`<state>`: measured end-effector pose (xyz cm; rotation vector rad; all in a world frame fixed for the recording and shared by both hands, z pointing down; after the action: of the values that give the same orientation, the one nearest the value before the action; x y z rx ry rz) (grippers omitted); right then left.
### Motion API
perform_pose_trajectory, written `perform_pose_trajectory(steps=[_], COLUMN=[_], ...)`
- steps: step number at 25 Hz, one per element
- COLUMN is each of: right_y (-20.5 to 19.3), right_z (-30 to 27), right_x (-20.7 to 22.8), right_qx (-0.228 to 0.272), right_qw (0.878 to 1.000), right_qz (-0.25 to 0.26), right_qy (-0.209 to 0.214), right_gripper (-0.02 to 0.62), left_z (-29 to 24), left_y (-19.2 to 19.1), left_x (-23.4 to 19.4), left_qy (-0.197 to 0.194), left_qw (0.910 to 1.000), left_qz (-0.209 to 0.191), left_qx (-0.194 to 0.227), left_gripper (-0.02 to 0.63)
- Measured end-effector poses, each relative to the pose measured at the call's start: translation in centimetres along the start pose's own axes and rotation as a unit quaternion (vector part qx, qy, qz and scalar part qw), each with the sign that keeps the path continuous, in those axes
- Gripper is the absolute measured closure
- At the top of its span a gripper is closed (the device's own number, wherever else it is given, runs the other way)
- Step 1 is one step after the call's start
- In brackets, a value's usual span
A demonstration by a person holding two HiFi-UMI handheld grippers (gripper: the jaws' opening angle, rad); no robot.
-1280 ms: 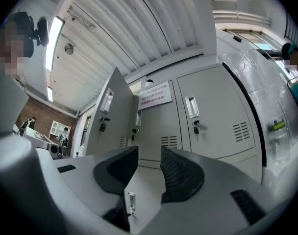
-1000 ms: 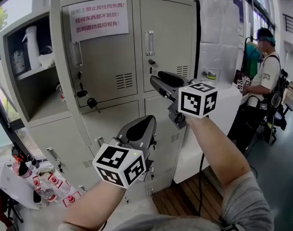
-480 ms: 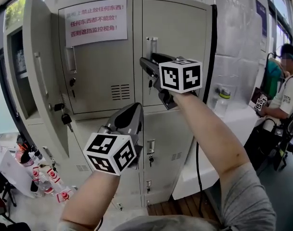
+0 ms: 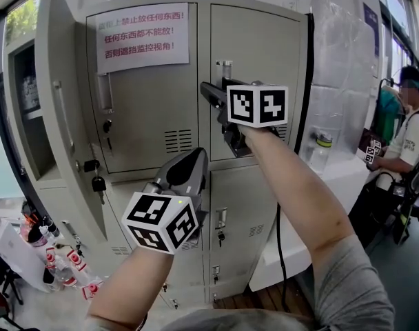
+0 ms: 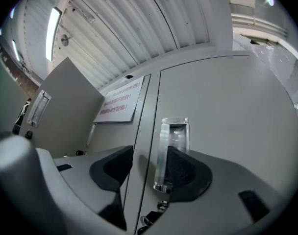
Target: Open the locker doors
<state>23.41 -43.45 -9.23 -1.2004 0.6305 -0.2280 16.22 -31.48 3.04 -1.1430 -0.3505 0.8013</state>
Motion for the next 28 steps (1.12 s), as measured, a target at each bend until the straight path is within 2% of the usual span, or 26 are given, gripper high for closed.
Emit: perform_pose_trajectory(steps=[3, 7, 10, 15, 23, 28], right_y=[0.0, 0.1, 0.4, 1.5, 3.4, 3.8], right_z=[0.0, 0.4, 1.6, 5.2, 15.0, 21.0], right_x=[0.1, 0.2, 0.0, -0.8, -0.1, 2.5], right_qx=[0.001, 0.0, 0.005, 0.026, 0.052, 0.056], right_qw=[1.0, 0.998, 0.997, 0.995, 0.989, 0.991], right_qz=[-0.018, -0.058, -0.066, -0.067, -0.059, -0.024], right_qy=[0.01, 0.039, 0.047, 0.074, 0.127, 0.123], right_gripper=[0.39, 0.43, 0.434, 0.434, 0.438, 0.456], left_z=[0.2, 0.8, 1.1, 1.1, -0.2, -1.6], left_y=[0.2, 0.3, 0.4, 0.4, -1.0, -2.4], left_x=[0.1, 0.3, 0.7, 2.6, 9.1, 13.4], left_qy=[-0.008, -0.014, -0.016, -0.022, -0.055, -0.08], left_qw=[1.0, 0.9999, 0.9999, 0.9997, 0.9984, 0.9965], left_qz=[-0.002, -0.004, -0.004, -0.001, 0.007, 0.006], left_qx=[-0.002, -0.004, -0.006, -0.008, -0.013, -0.021], left_gripper=[0.601, 0.601, 0.601, 0.601, 0.601, 0.601])
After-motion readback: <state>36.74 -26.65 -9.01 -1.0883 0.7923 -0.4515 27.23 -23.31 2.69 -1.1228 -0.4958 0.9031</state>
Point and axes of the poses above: the fingertips, and each gripper's own axes: z backward along the fingers, x to its right, y out of its top, the point moved 3 cm from there along z, backward along the fingers, and after that the axes turned 11 degrees about z, right-handed, at the moved point
